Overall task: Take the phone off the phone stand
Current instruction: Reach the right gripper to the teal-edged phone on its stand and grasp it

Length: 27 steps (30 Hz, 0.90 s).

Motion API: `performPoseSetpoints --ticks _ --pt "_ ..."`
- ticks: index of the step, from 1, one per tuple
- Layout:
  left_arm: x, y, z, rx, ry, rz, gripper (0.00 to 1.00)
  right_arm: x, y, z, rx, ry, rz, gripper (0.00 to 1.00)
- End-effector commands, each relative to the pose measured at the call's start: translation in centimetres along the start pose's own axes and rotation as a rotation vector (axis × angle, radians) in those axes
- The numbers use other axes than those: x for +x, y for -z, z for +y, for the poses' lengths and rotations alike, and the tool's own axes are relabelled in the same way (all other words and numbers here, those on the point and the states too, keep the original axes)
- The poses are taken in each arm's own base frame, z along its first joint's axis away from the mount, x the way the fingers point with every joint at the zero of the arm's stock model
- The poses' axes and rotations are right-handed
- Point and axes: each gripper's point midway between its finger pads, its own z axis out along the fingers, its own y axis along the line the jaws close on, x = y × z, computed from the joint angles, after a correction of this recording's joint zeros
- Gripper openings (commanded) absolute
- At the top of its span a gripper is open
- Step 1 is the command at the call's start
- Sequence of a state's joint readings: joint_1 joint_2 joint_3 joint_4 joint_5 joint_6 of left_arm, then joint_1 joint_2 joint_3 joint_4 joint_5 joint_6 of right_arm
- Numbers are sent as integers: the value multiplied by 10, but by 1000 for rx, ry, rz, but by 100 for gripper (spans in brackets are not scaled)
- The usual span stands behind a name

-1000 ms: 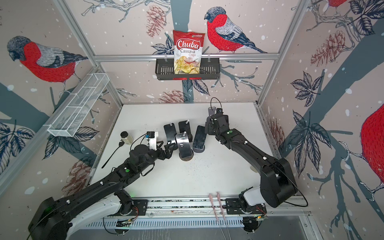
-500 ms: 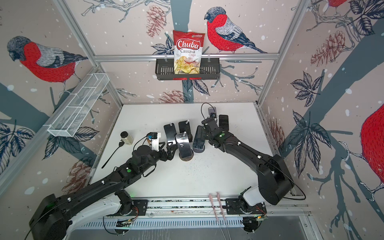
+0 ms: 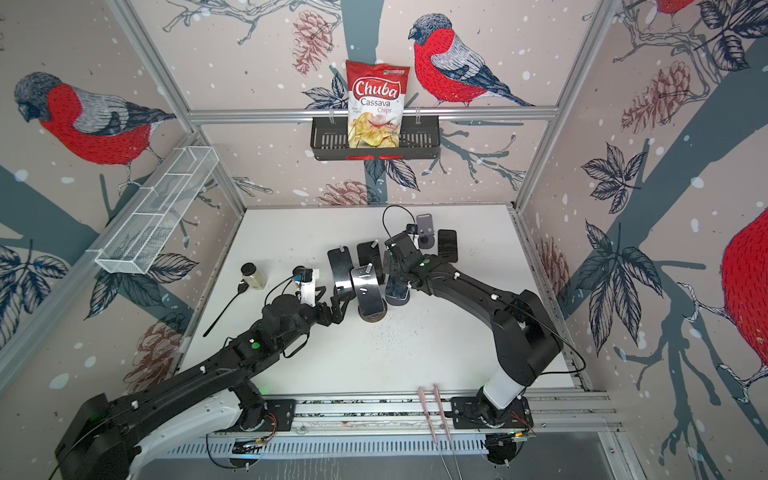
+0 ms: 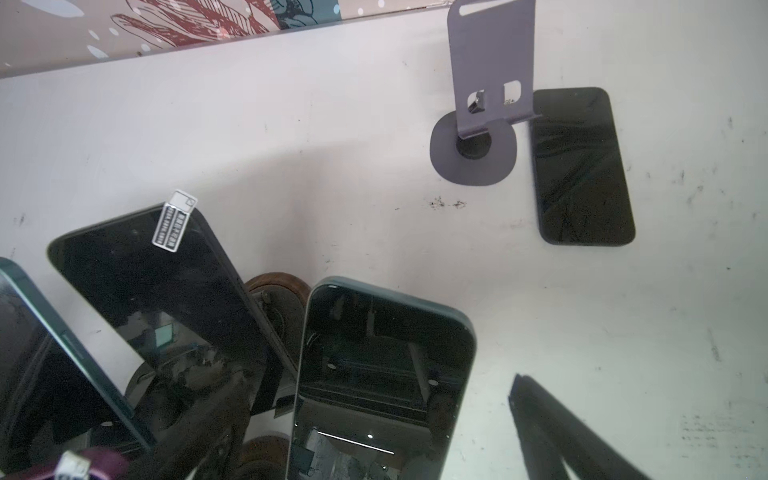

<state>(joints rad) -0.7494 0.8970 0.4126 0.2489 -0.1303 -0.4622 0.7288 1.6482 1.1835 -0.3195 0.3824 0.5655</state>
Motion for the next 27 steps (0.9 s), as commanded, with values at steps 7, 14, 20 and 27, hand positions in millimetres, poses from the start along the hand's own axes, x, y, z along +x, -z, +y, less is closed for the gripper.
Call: performPoseSetpoints --ticks 7,14,20,27 --pt "-2 2 1 -1 -44 -19 97 14 -18 -2 84 26 41 99" --pt "-1 2 1 1 -49 -22 97 24 -26 2 88 39 68 99" --pt "-3 2 0 7 -47 -29 97 29 -27 2 90 30 87 91" --pt "-4 5 -1 12 -48 -34 97 34 -30 3 89 31 105 80"
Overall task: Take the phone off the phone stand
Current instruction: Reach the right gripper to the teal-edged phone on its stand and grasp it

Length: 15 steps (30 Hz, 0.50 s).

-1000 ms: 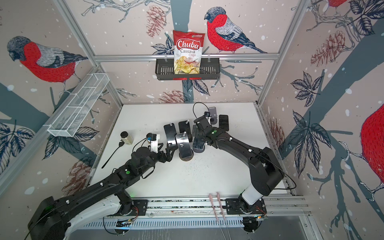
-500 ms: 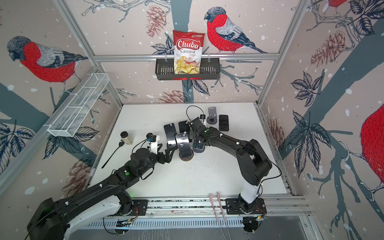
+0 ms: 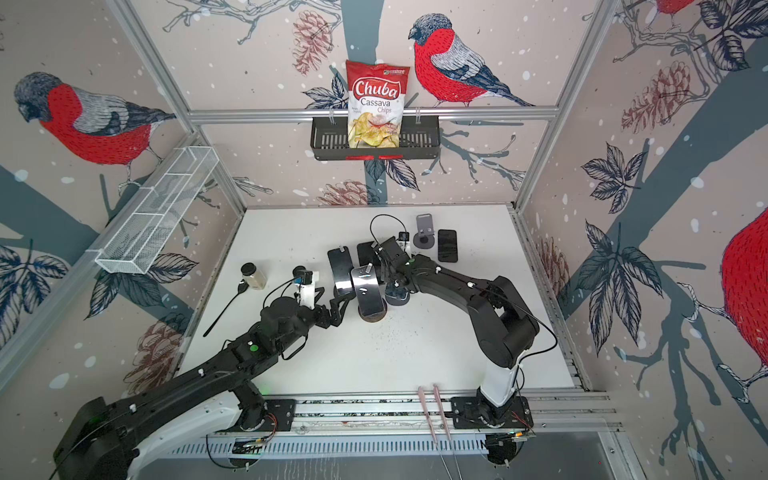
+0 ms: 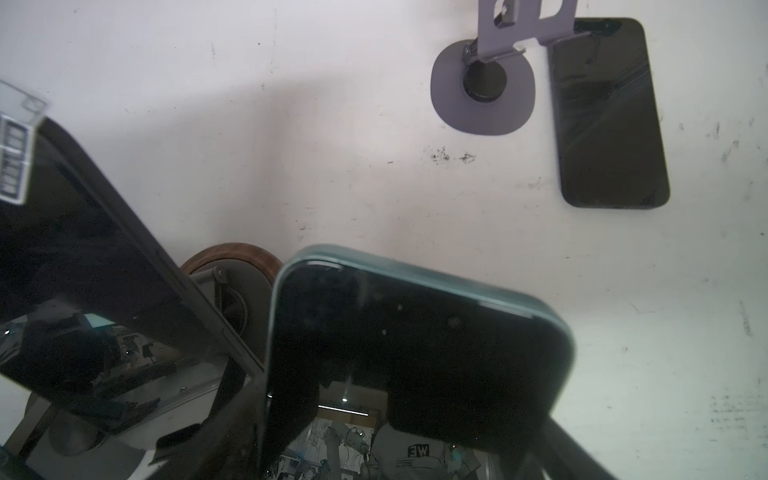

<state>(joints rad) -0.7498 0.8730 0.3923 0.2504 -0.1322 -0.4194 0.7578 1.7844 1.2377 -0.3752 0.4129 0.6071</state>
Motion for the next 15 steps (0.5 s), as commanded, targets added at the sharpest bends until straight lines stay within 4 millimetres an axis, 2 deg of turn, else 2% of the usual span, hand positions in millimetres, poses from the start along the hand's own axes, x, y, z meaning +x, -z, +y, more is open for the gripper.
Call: performPoseSetpoints --ticks 1,8,15 --pt "-7 1 -2 9 -7 -29 97 3 0 -2 12 -4 15 79" --pt "-6 2 -2 8 -3 -27 97 4 0 0 -1 2 19 68" --pt "-5 0 -1 4 -4 -20 97 -6 10 4 -36 13 -1 67"
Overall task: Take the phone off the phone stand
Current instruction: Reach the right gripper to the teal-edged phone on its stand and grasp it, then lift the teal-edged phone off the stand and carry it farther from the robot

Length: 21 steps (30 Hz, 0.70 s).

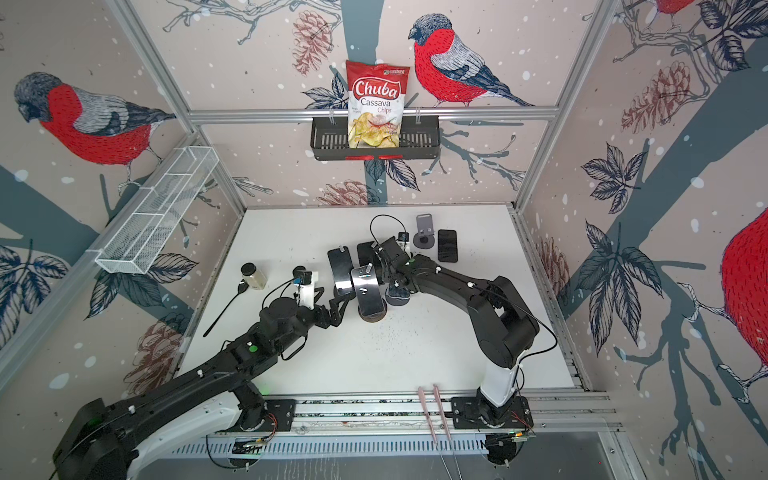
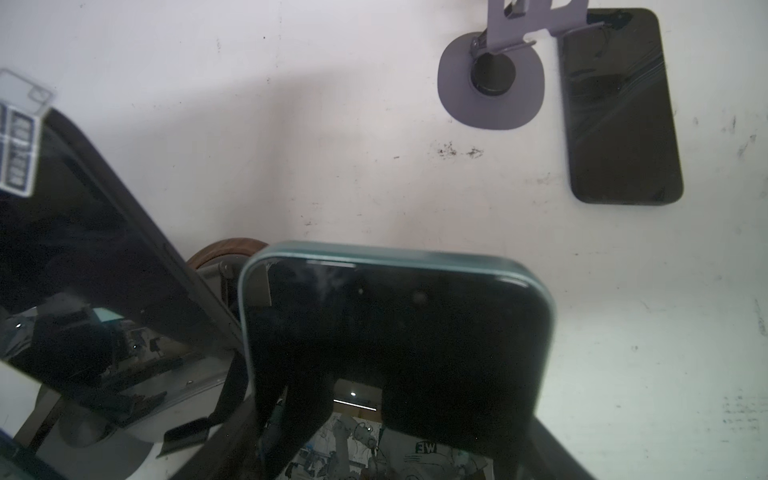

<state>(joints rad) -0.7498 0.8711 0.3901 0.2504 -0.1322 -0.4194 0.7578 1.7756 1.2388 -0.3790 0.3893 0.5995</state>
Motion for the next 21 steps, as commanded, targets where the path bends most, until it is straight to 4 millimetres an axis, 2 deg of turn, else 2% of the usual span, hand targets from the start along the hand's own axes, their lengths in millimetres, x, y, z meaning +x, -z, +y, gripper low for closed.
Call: performPoseSetpoints --ticks 1,7,14,18,21 --pt "-5 -1 -2 4 -6 -17 97 -8 8 1 -18 9 -13 67" --pt "-4 -5 -3 5 -16 -4 97 -23 20 -1 -73 -14 -37 67" --pt "-3 -8 -4 5 -21 3 97 -42 35 -14 -89 -29 -81 67" --pt "-1 -11 -4 6 -23 12 97 -50 40 -31 -65 -40 -101 67" --pt "0 -12 -4 6 -23 20 97 -49 39 -51 -40 -50 -95 67"
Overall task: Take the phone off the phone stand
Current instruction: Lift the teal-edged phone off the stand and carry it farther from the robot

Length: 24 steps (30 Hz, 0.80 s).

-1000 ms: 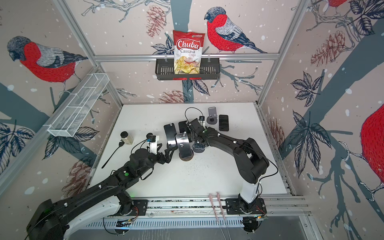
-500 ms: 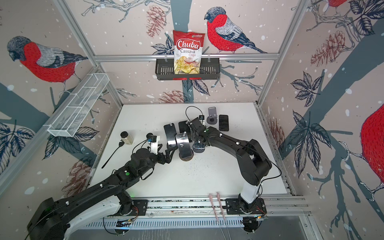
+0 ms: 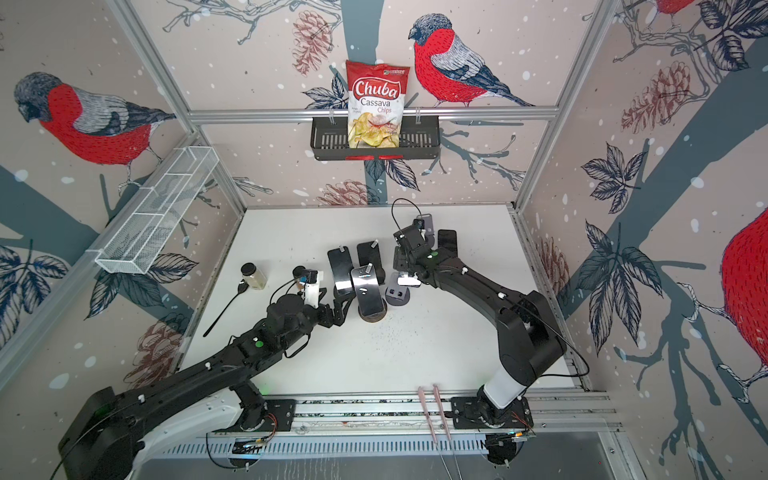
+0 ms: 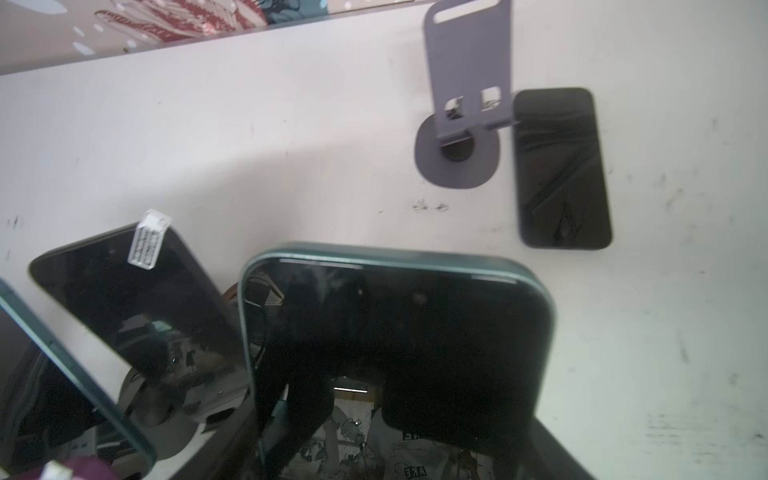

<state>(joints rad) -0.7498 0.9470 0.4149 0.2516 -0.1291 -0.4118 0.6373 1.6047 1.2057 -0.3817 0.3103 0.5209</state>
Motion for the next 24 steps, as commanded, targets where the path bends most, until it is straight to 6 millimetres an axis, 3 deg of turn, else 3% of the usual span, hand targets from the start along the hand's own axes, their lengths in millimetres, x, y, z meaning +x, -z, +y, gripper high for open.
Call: performPoseSetpoints --ticks 1,7,11,24 --pt "-9 -1 -6 23 -9 -25 97 -6 3 -17 15 3 -19 67" --pt "-11 -1 -4 11 -8 -39 97 3 -4 -72 96 -62 6 67" --pt "-13 -2 -5 13 -11 -49 97 21 -15 -101 157 -101 47 67" --pt "-9 -4 -4 12 -27 -40 97 76 -58 -140 256 -125 203 68"
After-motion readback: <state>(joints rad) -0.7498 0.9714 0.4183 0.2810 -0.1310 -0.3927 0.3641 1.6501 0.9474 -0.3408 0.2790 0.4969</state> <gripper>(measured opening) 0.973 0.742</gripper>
